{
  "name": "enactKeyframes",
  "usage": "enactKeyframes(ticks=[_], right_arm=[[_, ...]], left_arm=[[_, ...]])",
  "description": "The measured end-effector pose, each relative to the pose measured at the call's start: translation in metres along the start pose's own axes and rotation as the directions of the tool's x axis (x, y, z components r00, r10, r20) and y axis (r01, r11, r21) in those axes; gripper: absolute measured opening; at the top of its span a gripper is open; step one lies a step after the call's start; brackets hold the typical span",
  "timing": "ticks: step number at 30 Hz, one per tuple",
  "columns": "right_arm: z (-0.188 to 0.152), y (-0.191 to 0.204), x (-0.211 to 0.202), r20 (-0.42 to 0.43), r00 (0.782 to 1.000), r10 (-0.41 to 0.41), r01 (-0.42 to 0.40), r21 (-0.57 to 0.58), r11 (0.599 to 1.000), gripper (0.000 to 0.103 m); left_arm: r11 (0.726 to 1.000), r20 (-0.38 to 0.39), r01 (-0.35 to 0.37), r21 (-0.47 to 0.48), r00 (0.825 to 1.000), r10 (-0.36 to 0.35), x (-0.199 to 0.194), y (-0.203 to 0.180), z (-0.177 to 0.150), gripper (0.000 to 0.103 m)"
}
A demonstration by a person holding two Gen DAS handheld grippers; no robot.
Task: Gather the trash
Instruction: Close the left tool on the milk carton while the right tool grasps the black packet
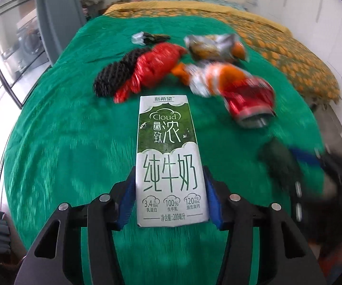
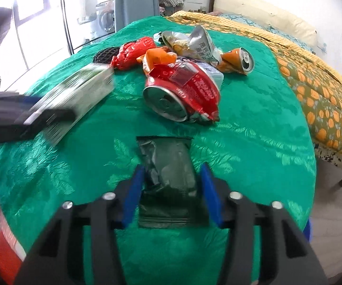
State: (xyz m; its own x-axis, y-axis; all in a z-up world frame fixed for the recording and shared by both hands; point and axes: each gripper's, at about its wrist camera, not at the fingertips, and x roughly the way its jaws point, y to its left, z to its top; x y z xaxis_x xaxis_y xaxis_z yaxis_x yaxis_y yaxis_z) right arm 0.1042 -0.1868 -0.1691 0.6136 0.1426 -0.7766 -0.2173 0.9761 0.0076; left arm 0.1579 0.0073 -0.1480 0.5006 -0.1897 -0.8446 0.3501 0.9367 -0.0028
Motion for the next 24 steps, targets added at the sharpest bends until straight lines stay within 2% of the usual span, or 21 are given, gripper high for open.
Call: enactKeyframes(ticks=[3,4,5,6,7,8,11,15,16,17,20,24], right_arm=[[0.001,-0.018,-0.002,-0.020,1.000,-0.009,0.009,0.020,1.000,0.047],[0.000,-0.025,-0.003,-0.033,0.999,0.004,-0.003,0.030,1.000,0.047],[-0.002,-0.031,-0.004,-0.045,0.999,0.023,-0.021,0.040,0.999,0.050],[-0.003,-0.035,-0.005,-0.053,0.998,0.032,-0.030,0.046,0.998,0.055],[-0.004,-0.039,-0.006,-0.061,0.997,0.043,-0.040,0.050,0.998,0.068],[-0.004,-0.043,-0.008,-0.068,0.995,0.066,-0.062,0.057,0.996,0.071],[0.001,-0.046,-0.008,-0.096,0.990,0.099,-0.093,0.064,0.994,0.071],[0.011,-0.045,-0.004,-0.123,0.987,0.108,-0.099,0.077,0.992,0.071],[0.012,-0.043,-0.003,-0.130,0.986,0.104,-0.095,0.072,0.993,0.066],[0.014,-0.040,-0.001,-0.141,0.985,0.097,-0.089,0.061,0.994,0.052],[0.014,-0.037,0.003,-0.159,0.983,0.096,-0.091,0.041,0.995,0.034],[0.012,-0.053,-0.013,-0.108,0.984,0.143,-0.131,0.114,0.985,0.034]], left_arm=[[1.000,-0.019,0.016,0.025,1.000,-0.015,-0.008,-0.002,-0.019,0.054],[0.999,-0.023,0.023,0.028,1.000,-0.022,-0.009,-0.001,-0.022,0.062],[0.999,-0.021,0.028,0.029,0.999,-0.027,-0.010,0.000,-0.023,0.072],[0.999,-0.010,0.030,0.034,1.000,-0.029,-0.012,-0.001,-0.022,0.074],[0.999,-0.004,0.023,0.041,1.000,-0.023,-0.012,-0.002,-0.020,0.076],[0.999,-0.001,0.018,0.047,1.000,-0.018,-0.013,-0.003,-0.019,0.076],[0.998,-0.015,0.021,0.054,1.000,-0.021,-0.007,-0.003,-0.006,0.076],[0.999,-0.050,-0.002,0.052,0.999,0.004,0.005,-0.001,0.009,0.073],[0.999,-0.064,-0.006,0.052,0.998,0.009,0.008,0.000,0.011,0.064],[0.999,-0.076,-0.003,0.051,0.997,0.007,0.011,0.000,0.012,0.050],[0.998,-0.080,-0.004,0.060,0.997,0.009,0.012,0.000,0.011,0.048],[0.999,-0.039,0.026,0.027,0.999,-0.025,-0.005,-0.002,0.005,0.048]])
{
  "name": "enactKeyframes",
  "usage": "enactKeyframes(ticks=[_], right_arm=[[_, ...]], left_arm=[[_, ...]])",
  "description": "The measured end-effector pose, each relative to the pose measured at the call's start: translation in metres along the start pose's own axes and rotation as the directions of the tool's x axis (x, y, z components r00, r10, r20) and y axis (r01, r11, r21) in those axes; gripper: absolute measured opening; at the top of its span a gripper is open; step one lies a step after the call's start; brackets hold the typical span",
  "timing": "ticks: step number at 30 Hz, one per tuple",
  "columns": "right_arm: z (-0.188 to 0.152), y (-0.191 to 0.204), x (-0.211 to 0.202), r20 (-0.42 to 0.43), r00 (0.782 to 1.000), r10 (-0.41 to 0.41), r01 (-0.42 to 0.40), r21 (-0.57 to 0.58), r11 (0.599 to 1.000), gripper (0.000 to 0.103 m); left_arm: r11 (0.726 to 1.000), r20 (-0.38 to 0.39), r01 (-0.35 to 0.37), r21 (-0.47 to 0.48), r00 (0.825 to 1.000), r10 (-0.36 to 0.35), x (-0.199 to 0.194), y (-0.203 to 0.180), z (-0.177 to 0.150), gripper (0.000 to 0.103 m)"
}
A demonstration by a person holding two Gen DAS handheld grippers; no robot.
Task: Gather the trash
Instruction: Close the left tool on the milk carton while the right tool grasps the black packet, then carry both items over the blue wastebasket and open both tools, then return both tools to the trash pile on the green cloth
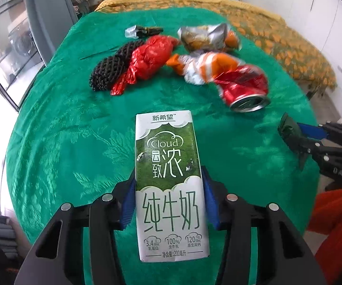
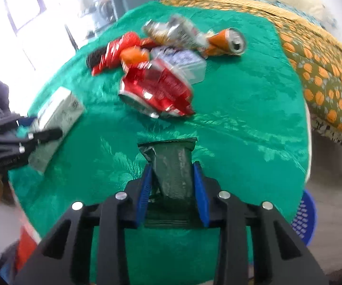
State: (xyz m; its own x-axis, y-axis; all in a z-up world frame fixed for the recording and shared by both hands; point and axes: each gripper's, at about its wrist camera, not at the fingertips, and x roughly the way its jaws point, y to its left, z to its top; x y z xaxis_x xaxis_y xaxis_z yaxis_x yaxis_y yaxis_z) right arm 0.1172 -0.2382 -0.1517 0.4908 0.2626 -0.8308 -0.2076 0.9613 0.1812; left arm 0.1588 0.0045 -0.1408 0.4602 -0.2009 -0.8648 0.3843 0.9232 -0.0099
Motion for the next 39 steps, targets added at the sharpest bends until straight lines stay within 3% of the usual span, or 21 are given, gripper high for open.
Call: enactKeyframes(ticks=[5,10,15,19,23,30,31,32,34,39], right_arm=[[-0.005,-0.052,-0.042,0.066,0.998,-0.008,0.002,0.082,0.997,0.034],[-0.022,-0.129,-0.070,0.062,0.987,-0.151,0.139,0.167,0.976,0.034],[-0.051,-0.207,-0.078,0.024,0.971,-0.239,0.222,0.283,0.933,0.034],[-0.075,-0.254,-0.074,-0.002,0.963,-0.270,0.252,0.368,0.895,0.034],[-0.098,-0.290,-0.069,-0.022,0.969,-0.247,0.230,0.453,0.861,0.034],[-0.113,-0.321,-0.066,-0.003,0.978,-0.207,0.176,0.534,0.827,0.036],[-0.114,-0.323,-0.065,-0.003,0.979,-0.205,0.174,0.545,0.820,0.037],[-0.116,-0.327,-0.065,-0.003,0.979,-0.206,0.173,0.556,0.813,0.048],[-0.119,-0.333,-0.069,0.008,0.977,-0.213,0.168,0.586,0.793,0.065],[-0.115,-0.331,-0.095,0.079,0.965,-0.249,0.154,0.597,0.787,0.066]], left_arm=[[0.994,0.046,0.110,0.023,0.993,-0.111,-0.024,-0.039,0.011,0.048],[0.963,0.066,0.241,0.123,0.966,-0.250,-0.031,-0.128,0.036,0.048],[0.911,0.020,0.355,0.209,0.930,-0.367,-0.016,-0.230,0.053,0.048],[0.894,-0.033,0.386,0.229,0.920,-0.389,0.017,-0.290,0.057,0.048],[0.889,-0.091,0.400,0.223,0.917,-0.389,0.064,-0.339,0.059,0.048],[0.888,-0.127,0.413,0.202,0.910,-0.395,0.125,-0.379,0.055,0.050],[0.888,-0.119,0.414,0.198,0.910,-0.398,0.132,-0.380,0.055,0.059],[0.893,-0.110,0.409,0.189,0.912,-0.395,0.140,-0.383,0.057,0.079],[0.897,-0.077,0.405,0.178,0.914,-0.397,0.139,-0.382,0.060,0.085],[0.879,0.001,0.426,0.213,0.900,-0.436,0.104,-0.377,0.063,0.095]])
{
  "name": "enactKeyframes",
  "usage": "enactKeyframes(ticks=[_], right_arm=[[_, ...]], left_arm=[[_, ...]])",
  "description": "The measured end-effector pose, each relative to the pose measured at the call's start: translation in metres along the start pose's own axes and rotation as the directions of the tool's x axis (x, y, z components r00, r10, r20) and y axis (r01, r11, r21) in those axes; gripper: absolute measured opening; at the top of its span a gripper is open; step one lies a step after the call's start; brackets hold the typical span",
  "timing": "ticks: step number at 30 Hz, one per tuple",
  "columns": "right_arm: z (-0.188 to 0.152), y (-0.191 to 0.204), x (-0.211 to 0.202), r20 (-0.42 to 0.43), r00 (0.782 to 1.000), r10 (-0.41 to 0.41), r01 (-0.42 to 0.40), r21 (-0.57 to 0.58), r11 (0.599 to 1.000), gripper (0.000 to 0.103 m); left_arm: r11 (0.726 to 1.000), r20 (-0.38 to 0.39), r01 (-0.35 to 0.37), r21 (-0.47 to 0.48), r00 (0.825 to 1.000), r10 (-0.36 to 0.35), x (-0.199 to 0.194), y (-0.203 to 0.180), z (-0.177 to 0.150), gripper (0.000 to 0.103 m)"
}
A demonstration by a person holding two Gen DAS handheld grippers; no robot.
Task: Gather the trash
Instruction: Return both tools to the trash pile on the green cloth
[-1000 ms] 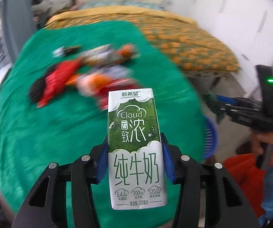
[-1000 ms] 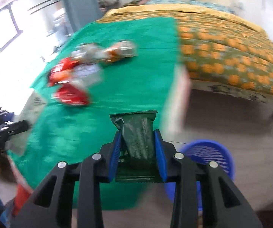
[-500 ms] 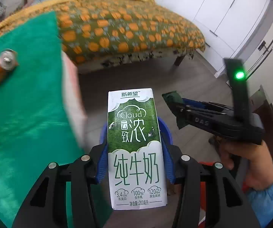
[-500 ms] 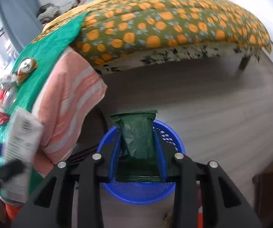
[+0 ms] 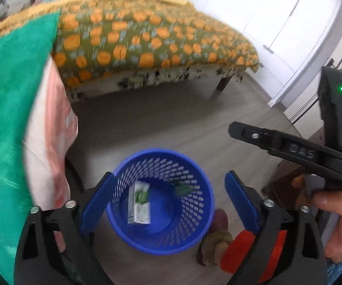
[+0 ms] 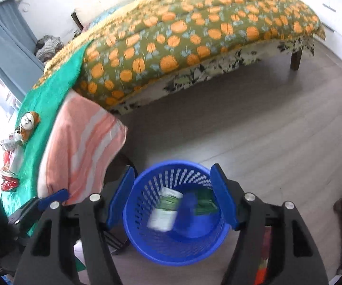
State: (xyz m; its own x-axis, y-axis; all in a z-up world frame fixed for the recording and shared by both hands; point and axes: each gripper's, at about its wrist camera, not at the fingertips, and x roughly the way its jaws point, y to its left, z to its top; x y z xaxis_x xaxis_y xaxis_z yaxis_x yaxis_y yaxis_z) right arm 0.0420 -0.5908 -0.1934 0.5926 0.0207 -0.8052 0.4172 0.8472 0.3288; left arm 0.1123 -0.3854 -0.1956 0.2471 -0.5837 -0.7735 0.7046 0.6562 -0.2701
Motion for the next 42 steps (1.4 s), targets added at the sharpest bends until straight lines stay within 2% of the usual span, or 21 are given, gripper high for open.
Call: enactKeyframes(ticks=[3,5,7,11,14,16,20,23,26,29,33,37,42], right_arm=[[0.000,0.013,-0.017,0.056,0.998,-0.006,0.008,-0.037,0.999,0.071],[0.000,0.022,-0.027,0.099,0.995,-0.023,0.029,-0.059,0.998,0.083],[-0.002,0.033,-0.038,0.152,0.988,-0.042,0.055,-0.081,0.995,0.089],[-0.011,0.060,-0.055,0.264,0.961,-0.087,0.129,-0.146,0.981,0.091],[-0.020,0.080,-0.057,0.306,0.947,-0.099,0.167,-0.205,0.964,0.091],[-0.029,0.097,-0.054,0.310,0.947,-0.089,0.173,-0.254,0.951,0.091],[-0.058,0.144,-0.045,0.272,0.962,-0.023,0.123,-0.358,0.925,0.091],[-0.084,0.186,-0.037,0.219,0.975,0.045,0.059,-0.443,0.895,0.091],[-0.108,0.231,-0.028,0.153,0.983,0.103,-0.007,-0.526,0.851,0.091],[-0.130,0.282,-0.017,0.078,0.986,0.149,-0.070,-0.614,0.786,0.091],[-0.148,0.336,-0.003,0.005,0.985,0.175,-0.126,-0.671,0.731,0.091],[-0.152,0.376,0.018,-0.042,0.985,0.170,-0.150,-0.702,0.696,0.091],[-0.151,0.395,0.045,-0.071,0.988,0.140,-0.149,-0.701,0.698,0.091]], left_arm=[[0.999,0.073,0.006,0.040,0.997,-0.008,-0.032,-0.009,0.001,0.098],[0.998,0.125,0.014,0.065,0.992,-0.022,-0.059,-0.012,-0.003,0.098],[0.997,0.141,-0.006,0.074,0.990,-0.004,-0.077,-0.012,-0.010,0.098],[0.996,0.134,-0.031,0.087,0.991,0.019,-0.106,-0.001,-0.035,0.098],[0.995,0.134,-0.090,0.032,0.987,0.085,-0.129,0.028,-0.059,0.098],[0.993,0.137,-0.120,-0.009,0.983,0.120,-0.142,0.049,-0.073,0.098],[0.972,0.130,-0.223,-0.081,0.964,0.232,-0.166,0.100,-0.096,0.098],[0.935,0.116,-0.334,-0.121,0.931,0.347,-0.187,0.139,-0.110,0.098],[0.903,0.098,-0.398,-0.161,0.904,0.416,-0.208,0.180,-0.121,0.098],[0.871,0.076,-0.449,-0.199,0.879,0.471,-0.229,0.224,-0.129,0.098],[0.849,0.043,-0.485,-0.209,0.863,0.503,-0.248,0.271,-0.136,0.098],[0.835,0.044,-0.503,-0.225,0.851,0.524,-0.267,0.320,-0.133,0.098],[0.843,0.084,-0.463,-0.273,0.861,0.501,-0.284,0.377,-0.103,0.098]])
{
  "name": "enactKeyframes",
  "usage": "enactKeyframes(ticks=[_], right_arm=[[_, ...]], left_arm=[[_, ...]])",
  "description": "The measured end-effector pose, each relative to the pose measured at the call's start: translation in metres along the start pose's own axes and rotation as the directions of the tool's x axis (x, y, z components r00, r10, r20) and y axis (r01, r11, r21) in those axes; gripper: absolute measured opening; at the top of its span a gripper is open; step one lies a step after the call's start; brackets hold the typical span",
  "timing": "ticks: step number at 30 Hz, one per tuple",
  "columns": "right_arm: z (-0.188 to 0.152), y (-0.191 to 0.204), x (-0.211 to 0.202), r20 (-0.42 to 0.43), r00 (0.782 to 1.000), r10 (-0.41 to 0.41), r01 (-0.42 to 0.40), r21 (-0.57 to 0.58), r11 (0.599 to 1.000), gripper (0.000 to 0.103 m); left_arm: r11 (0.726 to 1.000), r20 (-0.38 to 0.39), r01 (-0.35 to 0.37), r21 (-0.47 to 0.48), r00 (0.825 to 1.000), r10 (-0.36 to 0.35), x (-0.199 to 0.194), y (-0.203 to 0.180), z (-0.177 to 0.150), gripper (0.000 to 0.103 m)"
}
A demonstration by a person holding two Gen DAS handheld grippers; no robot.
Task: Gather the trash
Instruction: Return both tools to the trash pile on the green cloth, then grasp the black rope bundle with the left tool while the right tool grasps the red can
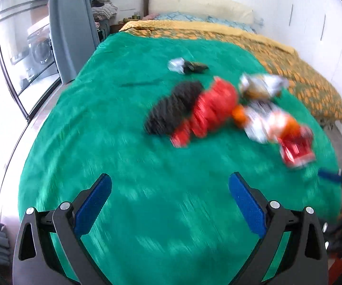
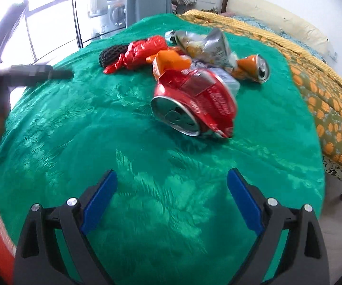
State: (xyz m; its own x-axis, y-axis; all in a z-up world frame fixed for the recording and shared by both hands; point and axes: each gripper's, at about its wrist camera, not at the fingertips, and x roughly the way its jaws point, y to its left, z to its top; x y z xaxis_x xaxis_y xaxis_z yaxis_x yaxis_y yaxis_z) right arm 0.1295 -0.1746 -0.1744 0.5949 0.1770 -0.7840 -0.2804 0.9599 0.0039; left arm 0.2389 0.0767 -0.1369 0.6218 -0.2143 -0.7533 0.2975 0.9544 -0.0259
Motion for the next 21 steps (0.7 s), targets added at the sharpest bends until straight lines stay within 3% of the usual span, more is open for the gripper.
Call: enactKeyframes(ticks=[7,11,16,18,19,21], right_arm=[[-0.004,-0.005,0.004,0.010,1.000,0.017,-0.018,0.047,0.999,0.092],[-0.005,-0.004,0.003,0.010,1.000,0.016,-0.017,0.048,0.999,0.093],[-0.006,-0.005,0.003,0.011,1.000,0.019,-0.020,0.050,0.999,0.093],[-0.006,-0.005,0.003,0.011,1.000,0.020,-0.021,0.051,0.998,0.093],[-0.006,-0.005,0.003,0.011,1.000,0.019,-0.019,0.050,0.999,0.093],[-0.006,-0.005,0.003,0.011,1.000,0.018,-0.018,0.050,0.999,0.093]], left_arm=[[0.998,-0.035,0.027,0.059,0.999,-0.025,0.058,0.021,0.060,0.094],[0.994,-0.094,0.066,0.091,0.994,-0.058,0.091,0.025,0.076,0.082],[0.980,-0.113,0.162,0.115,0.982,-0.149,0.106,0.017,0.084,0.075],[0.972,-0.119,0.192,0.133,0.977,-0.176,0.107,0.011,0.082,0.061],[0.970,-0.126,0.203,0.133,0.974,-0.187,0.109,0.010,0.081,0.045],[0.970,-0.123,0.213,0.120,0.972,-0.198,0.109,0.008,0.076,0.039]])
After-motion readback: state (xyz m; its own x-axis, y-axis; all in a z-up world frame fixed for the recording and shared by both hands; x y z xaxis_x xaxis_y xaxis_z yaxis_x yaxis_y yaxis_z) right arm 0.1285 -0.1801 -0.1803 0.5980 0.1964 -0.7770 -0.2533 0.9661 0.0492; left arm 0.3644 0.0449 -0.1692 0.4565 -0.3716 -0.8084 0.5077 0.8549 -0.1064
